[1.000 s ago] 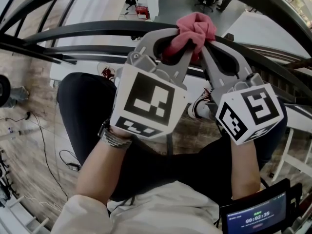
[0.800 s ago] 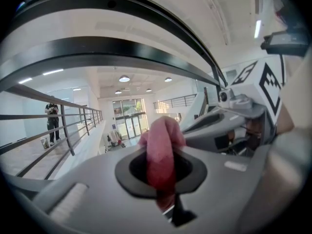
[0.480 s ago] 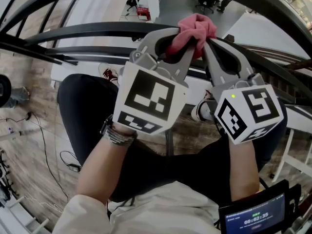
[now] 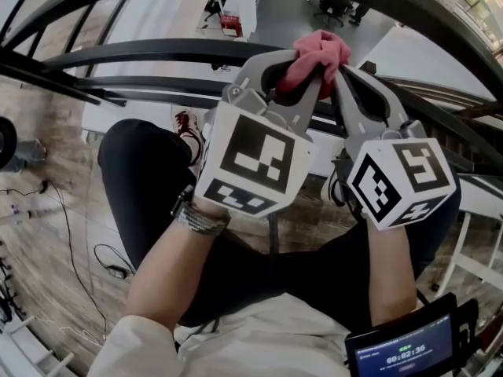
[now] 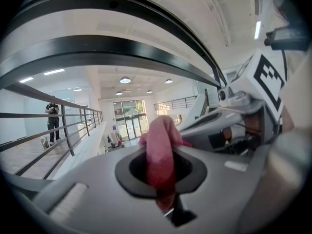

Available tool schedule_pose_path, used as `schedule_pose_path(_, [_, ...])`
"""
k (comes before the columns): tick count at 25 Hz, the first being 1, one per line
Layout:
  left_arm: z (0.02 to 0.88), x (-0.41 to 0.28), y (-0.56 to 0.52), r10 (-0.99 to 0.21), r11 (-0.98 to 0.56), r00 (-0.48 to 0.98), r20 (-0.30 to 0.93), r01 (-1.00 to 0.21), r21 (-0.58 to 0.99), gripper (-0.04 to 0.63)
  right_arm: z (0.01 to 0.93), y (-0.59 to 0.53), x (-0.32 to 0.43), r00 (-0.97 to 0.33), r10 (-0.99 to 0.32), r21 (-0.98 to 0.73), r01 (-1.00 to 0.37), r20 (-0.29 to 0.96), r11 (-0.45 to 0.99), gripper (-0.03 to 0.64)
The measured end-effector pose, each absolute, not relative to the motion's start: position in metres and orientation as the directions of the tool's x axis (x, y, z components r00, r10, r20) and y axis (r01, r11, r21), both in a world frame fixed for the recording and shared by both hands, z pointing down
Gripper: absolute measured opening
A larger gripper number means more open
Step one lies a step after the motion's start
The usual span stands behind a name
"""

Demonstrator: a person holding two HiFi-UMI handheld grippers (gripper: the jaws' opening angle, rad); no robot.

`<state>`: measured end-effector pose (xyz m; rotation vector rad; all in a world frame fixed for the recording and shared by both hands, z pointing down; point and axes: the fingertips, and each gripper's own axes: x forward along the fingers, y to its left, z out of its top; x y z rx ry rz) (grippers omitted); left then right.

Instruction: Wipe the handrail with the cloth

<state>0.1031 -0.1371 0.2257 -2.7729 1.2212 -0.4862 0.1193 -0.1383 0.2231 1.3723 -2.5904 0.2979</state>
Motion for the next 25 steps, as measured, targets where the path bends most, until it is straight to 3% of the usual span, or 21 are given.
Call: schedule_pose_path(25, [0.228, 0.11, -0.133, -0.741, -0.666, 0.611, 0.278, -0.721, -0.191, 0.029, 0.226, -0.132, 0.126, -0.568, -0.777, -0.102, -0.82, 0.271, 0.564, 0.002])
